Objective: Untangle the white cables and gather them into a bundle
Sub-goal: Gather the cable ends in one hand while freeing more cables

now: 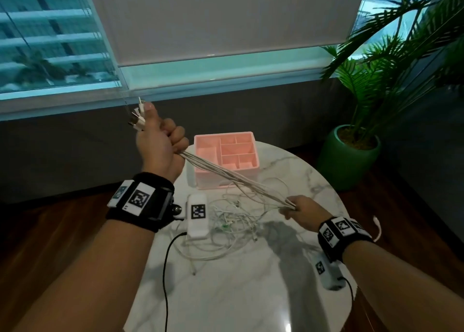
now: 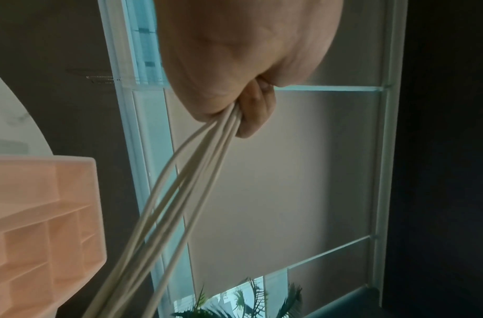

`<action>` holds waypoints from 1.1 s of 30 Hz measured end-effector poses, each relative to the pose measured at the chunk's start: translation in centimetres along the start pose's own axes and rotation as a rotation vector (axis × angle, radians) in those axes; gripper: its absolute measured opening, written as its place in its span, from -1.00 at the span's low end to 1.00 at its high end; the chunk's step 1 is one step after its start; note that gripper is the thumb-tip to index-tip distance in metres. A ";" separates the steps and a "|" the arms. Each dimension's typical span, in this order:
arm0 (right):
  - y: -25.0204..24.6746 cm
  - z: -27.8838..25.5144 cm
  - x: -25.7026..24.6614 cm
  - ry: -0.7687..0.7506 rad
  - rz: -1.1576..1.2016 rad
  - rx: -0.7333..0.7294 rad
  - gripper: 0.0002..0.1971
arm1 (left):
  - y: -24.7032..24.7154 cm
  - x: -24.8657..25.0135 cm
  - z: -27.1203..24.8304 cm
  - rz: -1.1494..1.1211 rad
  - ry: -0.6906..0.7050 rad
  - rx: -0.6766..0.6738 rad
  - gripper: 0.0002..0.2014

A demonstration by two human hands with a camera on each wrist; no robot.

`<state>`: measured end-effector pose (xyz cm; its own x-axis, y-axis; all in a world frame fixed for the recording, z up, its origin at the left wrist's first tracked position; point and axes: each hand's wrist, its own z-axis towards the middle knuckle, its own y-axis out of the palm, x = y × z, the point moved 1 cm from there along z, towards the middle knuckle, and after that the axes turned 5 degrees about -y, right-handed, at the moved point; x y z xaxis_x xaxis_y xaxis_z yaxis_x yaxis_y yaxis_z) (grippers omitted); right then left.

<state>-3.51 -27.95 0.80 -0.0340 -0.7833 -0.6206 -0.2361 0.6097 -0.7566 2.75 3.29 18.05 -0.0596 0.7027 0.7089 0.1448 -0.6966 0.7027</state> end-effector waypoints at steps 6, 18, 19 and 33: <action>-1.8 -1.1 5.5 0.252 0.056 0.070 -0.84 | -0.4 2.2 1.5 -0.034 0.055 0.013 -0.50; -7.1 -4.1 7.5 0.276 -0.205 0.058 -0.49 | -8.0 -1.7 3.1 0.025 -0.025 0.239 -0.55; -7.0 -4.5 8.4 0.288 -0.228 0.032 -0.50 | -8.9 -2.2 3.2 0.027 -0.040 0.260 -0.56; -8.2 -7.7 11.9 0.565 -0.511 0.121 -0.69 | -16.9 -6.9 0.9 0.176 -0.279 0.420 -0.69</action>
<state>-9.45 -43.18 1.22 -0.4479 -0.8940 -0.0135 -0.2493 0.1394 -0.9583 1.63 10.37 1.25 0.2582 0.6320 0.7307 0.5153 -0.7298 0.4492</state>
